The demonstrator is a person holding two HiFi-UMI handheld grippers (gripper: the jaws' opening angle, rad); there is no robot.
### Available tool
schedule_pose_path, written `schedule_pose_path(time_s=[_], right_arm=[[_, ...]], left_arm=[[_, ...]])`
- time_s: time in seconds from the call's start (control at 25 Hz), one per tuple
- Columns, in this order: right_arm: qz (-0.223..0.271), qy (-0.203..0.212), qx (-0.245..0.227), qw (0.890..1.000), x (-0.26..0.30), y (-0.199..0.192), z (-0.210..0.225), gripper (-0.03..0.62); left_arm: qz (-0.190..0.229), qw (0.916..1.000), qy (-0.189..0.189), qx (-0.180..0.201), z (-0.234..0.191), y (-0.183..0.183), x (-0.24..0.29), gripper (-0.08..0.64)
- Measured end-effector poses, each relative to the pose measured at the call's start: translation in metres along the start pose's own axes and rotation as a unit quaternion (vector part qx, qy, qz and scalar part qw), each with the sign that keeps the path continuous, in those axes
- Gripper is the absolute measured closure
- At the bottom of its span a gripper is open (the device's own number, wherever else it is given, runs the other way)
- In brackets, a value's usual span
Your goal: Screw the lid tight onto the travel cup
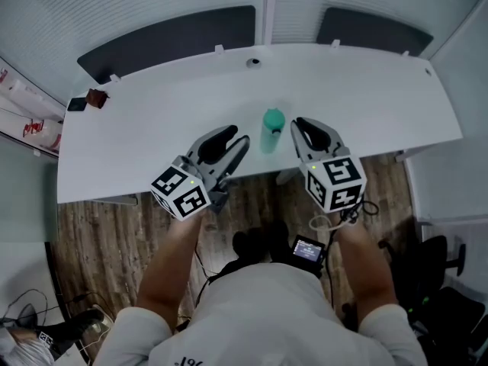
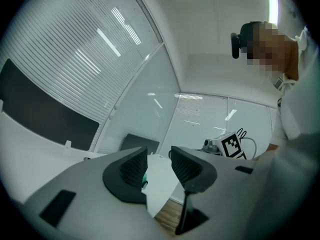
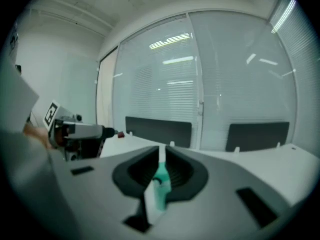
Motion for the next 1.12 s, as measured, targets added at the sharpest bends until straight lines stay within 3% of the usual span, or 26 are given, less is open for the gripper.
schedule_pose_path(time_s=[0.56, 1.12], right_arm=[[0.0, -0.019, 0.017, 1.0, -0.027, -0.002, -0.005, 0.557], [0.01, -0.038, 0.04, 0.998, -0.063, -0.007, -0.029, 0.563]], left_arm=[[0.018, 0.9996, -0.021, -0.007, 0.024, 0.014, -0.023, 0.482], [0.01, 0.9993, -0.033, -0.009, 0.045, 0.01, -0.066, 0.518]])
Point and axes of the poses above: the fingertips, and each gripper's own axes: x forward along the fingers, z to its right, y out of its top, the point moved 1 cm from there along -x, backward along the fingers, and after that the axes turned 3 degrees about -z, right-handed, at the moved point
